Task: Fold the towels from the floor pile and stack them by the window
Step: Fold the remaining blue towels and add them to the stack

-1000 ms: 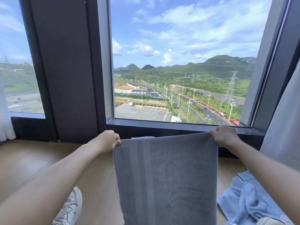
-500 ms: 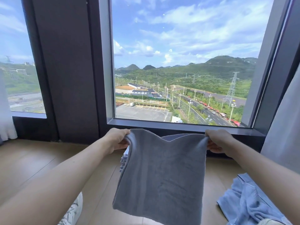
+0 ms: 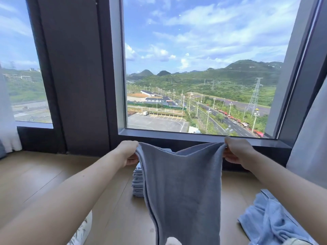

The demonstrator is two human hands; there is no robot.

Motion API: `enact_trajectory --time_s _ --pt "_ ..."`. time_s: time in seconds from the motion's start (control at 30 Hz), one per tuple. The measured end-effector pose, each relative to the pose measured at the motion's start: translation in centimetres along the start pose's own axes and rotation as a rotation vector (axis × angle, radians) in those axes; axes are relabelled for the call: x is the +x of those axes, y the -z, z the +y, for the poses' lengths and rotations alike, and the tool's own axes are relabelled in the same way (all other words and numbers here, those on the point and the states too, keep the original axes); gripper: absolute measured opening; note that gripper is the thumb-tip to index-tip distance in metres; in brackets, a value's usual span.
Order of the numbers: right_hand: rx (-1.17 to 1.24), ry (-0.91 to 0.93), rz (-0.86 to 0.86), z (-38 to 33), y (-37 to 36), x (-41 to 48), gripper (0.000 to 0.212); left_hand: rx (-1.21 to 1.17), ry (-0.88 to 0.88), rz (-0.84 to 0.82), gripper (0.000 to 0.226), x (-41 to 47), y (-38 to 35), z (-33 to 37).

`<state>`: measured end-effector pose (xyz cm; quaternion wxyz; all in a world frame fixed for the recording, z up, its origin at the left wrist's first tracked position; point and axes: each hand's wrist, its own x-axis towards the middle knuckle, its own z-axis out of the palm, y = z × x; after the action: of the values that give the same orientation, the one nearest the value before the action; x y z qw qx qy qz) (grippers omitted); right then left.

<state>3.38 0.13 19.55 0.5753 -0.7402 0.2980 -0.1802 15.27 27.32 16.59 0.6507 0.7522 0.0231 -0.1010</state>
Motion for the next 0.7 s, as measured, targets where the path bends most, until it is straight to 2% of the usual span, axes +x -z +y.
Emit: enact_trajectory --time_s 0.17,0.27,0.33,0.47,0.57,0.7 --pt "-0.042 0.024 0.075 0.2 0.2 1.0 0.031 0.277 -0.126 0.144 0.030 1.6 2.2 -0.7" --pt "-0.088 0.040 0.094 0.1 -0.2 1.3 0.033 0.522 -0.225 0.175 0.022 1.4 2.5 -1.0" --pt "-0.093 0.036 0.098 0.2 -0.1 1.5 0.033 0.627 -0.338 0.126 0.016 1.0 2.8 -1.0" --pt "-0.112 0.034 0.117 0.6 0.5 1.6 0.031 0.772 -0.479 -0.008 0.041 0.0 3.0 -0.9" --pt "-0.129 0.034 0.127 0.8 0.7 1.7 0.032 0.755 -0.469 -0.045 0.053 -0.3 2.8 -0.9" --pt "-0.152 0.034 0.111 0.9 0.6 1.6 0.031 0.752 -0.410 -0.056 0.055 -0.6 1.8 -0.8"
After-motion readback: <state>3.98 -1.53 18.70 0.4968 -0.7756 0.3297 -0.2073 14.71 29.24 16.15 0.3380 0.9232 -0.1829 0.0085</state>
